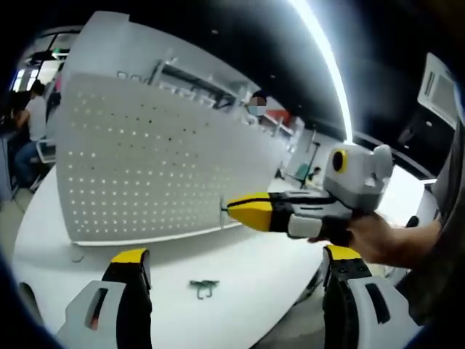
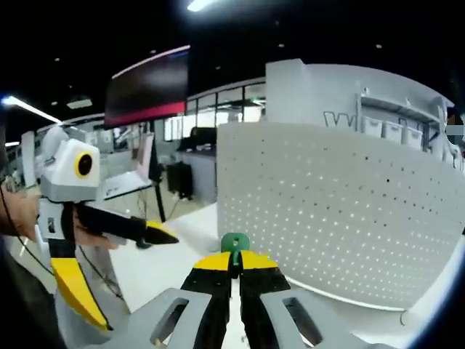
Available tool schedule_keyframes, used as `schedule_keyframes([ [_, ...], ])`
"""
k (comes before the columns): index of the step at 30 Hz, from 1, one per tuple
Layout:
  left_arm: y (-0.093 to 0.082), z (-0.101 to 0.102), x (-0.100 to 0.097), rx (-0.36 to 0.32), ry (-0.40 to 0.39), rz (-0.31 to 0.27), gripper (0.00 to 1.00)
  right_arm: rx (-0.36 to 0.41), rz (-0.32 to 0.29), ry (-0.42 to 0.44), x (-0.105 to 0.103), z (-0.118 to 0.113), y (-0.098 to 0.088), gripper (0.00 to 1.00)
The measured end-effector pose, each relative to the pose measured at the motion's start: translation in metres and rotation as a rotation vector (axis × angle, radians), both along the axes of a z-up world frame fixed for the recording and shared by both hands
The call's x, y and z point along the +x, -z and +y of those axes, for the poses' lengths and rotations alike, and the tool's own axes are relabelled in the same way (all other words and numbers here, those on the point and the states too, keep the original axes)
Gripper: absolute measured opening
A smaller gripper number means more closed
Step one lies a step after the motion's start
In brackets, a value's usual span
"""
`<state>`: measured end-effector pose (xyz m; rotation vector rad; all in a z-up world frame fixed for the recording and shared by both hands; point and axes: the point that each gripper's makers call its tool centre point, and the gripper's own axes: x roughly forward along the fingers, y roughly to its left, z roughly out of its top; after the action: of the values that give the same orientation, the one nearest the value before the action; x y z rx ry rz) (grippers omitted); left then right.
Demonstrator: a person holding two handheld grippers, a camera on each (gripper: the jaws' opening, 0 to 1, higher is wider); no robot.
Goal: Insert the hook assembly into the mounting plate slot until the hook locks in place.
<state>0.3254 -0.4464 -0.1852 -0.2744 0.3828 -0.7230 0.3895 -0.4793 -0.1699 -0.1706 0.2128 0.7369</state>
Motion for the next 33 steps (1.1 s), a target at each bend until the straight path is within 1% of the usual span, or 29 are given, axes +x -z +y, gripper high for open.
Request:
schedule_keyframes([
  [1, 0.000, 0.001, 0.000, -0.004, -0.005, 0.002, 1.00, 0.001, 0.008, 0.000, 0.001, 0.000, 0.001, 0.00],
  [2, 0.001, 0.003, 0.001, -0.018, -0.009, 0.013, 1.00, 0.015, 0.008, 0.018, 0.008, -0.003, 0.002, 0.00],
  [4, 0.003, 0.005, 0.001, -0.047, -0.014, 0.040, 1.00, 0.022, -0.012, 0.045, 0.017, -0.008, 0.000, 0.00],
  [6, 0.004, 0.007, 0.001, -0.050, -0.021, 0.043, 1.00, 0.028, -0.019, 0.076, 0.025, -0.015, -0.002, 0.00],
  [9, 0.007, 0.010, 0.001, -0.031, -0.027, 0.045, 1.00, 0.024, -0.038, 0.109, 0.035, -0.022, -0.006, 0.00],
  [13, 0.008, 0.012, 0.002, -0.030, -0.030, 0.049, 1.00, 0.037, -0.066, 0.154, 0.048, -0.032, -0.015, 0.00],
  [15, 0.007, 0.012, 0.002, -0.020, -0.029, 0.037, 1.00, 0.040, -0.078, 0.172, 0.054, -0.036, -0.018, 0.00],
  [17, 0.005, 0.011, 0.003, 0.010, -0.023, 0.011, 1.00, 0.040, -0.076, 0.180, 0.061, -0.037, -0.016, 0.00],
  [21, 0.003, 0.009, 0.003, 0.017, -0.009, 0.003, 1.00, 0.027, -0.081, 0.194, 0.072, -0.040, -0.013, 0.00],
  [23, 0.003, 0.009, 0.004, 0.032, -0.006, -0.003, 1.00, 0.030, -0.084, 0.201, 0.076, -0.041, -0.014, 0.00],
  [28, 0.005, 0.009, 0.004, 0.034, -0.005, 0.003, 1.00, 0.039, -0.089, 0.229, 0.089, -0.048, -0.016, 0.00],
  [33, 0.008, 0.010, 0.004, 0.039, -0.006, 0.013, 1.00, 0.051, -0.119, 0.265, 0.103, -0.055, -0.025, 0.00],
])
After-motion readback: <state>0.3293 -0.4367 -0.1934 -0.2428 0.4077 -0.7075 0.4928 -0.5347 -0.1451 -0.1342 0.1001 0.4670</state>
